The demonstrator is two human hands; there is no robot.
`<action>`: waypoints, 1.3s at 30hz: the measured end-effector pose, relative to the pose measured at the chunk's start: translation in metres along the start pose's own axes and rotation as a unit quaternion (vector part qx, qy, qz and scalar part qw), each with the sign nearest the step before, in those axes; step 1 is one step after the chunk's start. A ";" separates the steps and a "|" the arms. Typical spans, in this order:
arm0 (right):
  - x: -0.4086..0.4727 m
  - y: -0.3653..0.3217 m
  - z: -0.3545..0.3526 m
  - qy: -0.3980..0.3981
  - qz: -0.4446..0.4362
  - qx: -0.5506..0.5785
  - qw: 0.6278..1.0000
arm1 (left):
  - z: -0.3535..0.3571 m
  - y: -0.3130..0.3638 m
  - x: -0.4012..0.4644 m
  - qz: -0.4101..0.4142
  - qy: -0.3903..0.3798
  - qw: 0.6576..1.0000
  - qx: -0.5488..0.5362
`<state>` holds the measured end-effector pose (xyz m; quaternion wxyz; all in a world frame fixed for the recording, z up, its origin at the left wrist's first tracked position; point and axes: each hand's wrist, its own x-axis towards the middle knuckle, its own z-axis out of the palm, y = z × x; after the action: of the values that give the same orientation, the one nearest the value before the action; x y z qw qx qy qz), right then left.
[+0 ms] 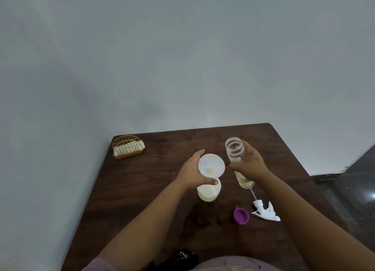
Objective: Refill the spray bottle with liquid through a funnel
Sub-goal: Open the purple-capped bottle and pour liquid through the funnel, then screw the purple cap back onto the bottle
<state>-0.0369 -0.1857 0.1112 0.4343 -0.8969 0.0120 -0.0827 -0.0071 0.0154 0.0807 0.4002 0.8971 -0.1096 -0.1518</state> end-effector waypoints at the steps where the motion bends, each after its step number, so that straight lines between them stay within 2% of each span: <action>1: -0.001 0.001 0.000 0.003 0.010 0.008 1.000 | 0.000 0.000 -0.001 -0.003 0.000 1.000 -0.003; 6: -0.010 0.012 -0.001 0.036 0.100 0.109 0.988 | -0.001 0.002 -0.005 -0.005 0.010 1.000 0.000; 9: -0.016 0.019 0.000 0.035 0.128 0.146 0.980 | -0.001 0.003 -0.010 -0.002 0.042 0.998 0.047; 14: -0.029 0.020 0.011 0.033 0.137 0.155 0.978 | 0.001 0.005 -0.025 0.023 0.083 0.993 0.082; 22: -0.067 0.007 0.048 0.070 0.096 0.143 0.983 | 0.009 -0.012 -0.047 0.119 0.154 0.981 0.024; 29: -0.098 -0.009 0.091 0.075 0.055 0.123 0.988 | 0.005 -0.032 -0.076 0.145 0.133 0.980 -0.045; 34: -0.112 -0.037 0.136 0.046 0.007 0.161 0.986 | -0.015 -0.052 -0.104 0.140 0.041 0.981 -0.125; 39: -0.114 -0.054 0.171 0.032 -0.021 0.117 0.992 | -0.026 -0.081 -0.114 0.119 0.032 0.978 -0.169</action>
<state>-0.1254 -0.0085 0.0339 0.5336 -0.8371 -0.0027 -0.1208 -0.0972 0.1228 0.0576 0.5646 0.8014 -0.1751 -0.0907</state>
